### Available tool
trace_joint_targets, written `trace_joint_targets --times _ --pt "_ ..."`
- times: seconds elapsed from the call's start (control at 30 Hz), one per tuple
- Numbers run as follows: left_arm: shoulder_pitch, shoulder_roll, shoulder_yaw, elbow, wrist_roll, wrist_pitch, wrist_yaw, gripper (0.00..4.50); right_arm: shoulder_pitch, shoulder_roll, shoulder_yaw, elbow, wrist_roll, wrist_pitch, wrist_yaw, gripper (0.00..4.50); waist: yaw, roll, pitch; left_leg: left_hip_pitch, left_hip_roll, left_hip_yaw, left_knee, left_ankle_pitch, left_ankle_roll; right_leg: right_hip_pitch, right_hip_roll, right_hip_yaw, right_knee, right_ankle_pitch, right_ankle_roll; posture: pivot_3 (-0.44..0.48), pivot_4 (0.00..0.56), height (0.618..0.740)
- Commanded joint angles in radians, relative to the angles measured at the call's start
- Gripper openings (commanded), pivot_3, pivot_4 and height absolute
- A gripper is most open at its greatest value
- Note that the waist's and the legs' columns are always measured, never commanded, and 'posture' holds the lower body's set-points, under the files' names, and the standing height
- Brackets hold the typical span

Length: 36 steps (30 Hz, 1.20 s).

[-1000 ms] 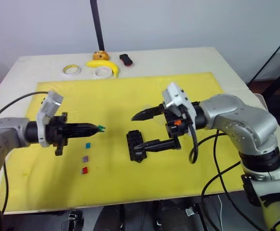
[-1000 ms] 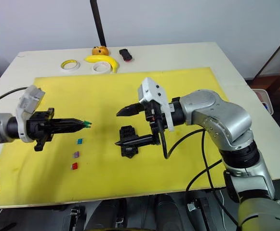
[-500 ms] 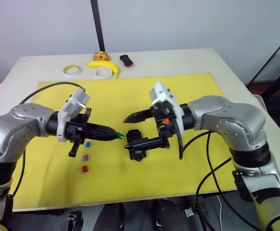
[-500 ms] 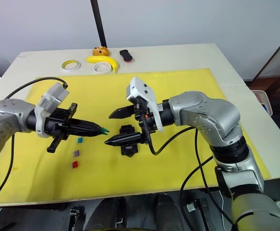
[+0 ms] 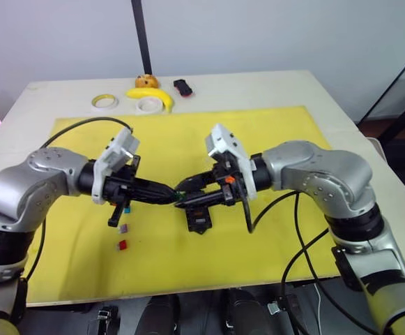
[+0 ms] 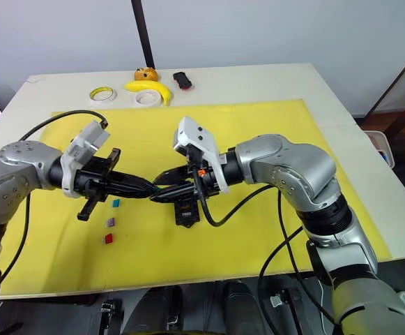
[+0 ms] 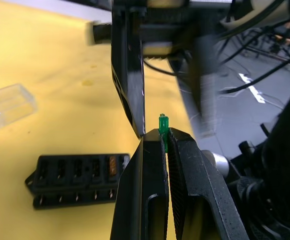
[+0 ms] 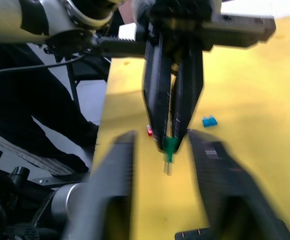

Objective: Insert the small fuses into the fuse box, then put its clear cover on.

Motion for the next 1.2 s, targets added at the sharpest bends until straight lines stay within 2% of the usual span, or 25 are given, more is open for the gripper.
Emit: trace_joint_targets --times 0.03,1.17,1.2 --pt "-0.012 0.0 0.015 -0.001 0.006 -0.015 0.004 0.0 -0.029 -0.001 -0.002 -0.012 -0.006 -0.017 0.01 0.92 0.0 0.0 0.0 0.0 0.0 0.0 0.0 0.0 0.0 0.0 0.0 0.0 0.0 0.0 0.0 0.0 0.15 0.74" --pt "0.017 -0.008 0.0 -0.009 0.068 -0.074 0.01 0.0 -0.044 -0.006 0.006 -0.003 -0.022 -0.015 0.049 0.92 0.0 0.0 0.0 0.0 0.0 0.0 0.0 0.0 0.0 0.0 0.0 0.0 0.0 0.0 0.0 0.0 0.15 0.74" --pt "0.017 -0.01 -0.003 -0.008 0.071 -0.077 0.01 0.0 -0.045 -0.007 0.005 -0.004 -0.021 -0.015 0.05 0.42 0.0 0.0 0.0 0.0 0.0 0.0 0.0 0.0 0.0 0.0 0.0 0.0 0.0 0.0 0.0 0.0 0.15 0.74"
